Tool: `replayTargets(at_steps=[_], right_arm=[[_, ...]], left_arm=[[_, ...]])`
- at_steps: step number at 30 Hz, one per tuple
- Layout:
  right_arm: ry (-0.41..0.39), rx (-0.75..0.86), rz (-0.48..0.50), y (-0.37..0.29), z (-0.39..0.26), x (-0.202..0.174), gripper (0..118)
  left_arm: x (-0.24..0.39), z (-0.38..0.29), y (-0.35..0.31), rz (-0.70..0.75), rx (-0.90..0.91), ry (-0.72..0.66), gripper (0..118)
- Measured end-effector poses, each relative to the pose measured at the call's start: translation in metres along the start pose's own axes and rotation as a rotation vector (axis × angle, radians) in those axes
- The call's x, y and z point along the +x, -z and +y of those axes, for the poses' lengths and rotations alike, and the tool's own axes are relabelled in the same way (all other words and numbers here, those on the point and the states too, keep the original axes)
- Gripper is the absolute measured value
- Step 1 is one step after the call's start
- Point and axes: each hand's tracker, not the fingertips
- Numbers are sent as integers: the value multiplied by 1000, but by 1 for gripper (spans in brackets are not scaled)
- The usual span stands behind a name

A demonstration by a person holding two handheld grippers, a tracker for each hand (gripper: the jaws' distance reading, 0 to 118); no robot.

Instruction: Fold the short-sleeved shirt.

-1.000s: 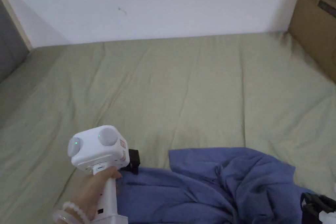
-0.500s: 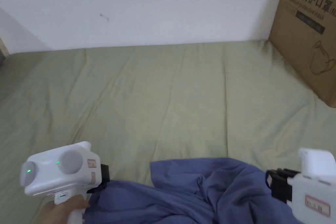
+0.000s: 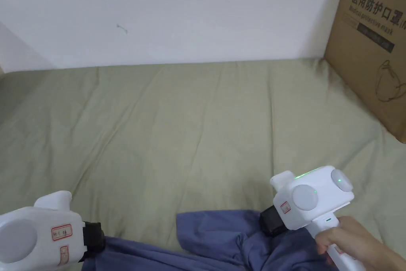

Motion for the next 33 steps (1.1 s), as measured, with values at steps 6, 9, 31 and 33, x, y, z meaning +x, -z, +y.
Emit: replayTargets(at_steps=[6,9,31,33], right_arm=[[25,-15,28,-23,5,-5,39],[93,-13,38,-25,5,-5,8],[551,583,159,-358,-43,109,6],[571,631,200,-379,-40,118,6]], left_arm=[[1,-4,-2,11,3,13,7],[3,-3,-9,13,10,18,7],[2,77,-221,108,386,69,7],[5,90,-240,130,439,79,7]])
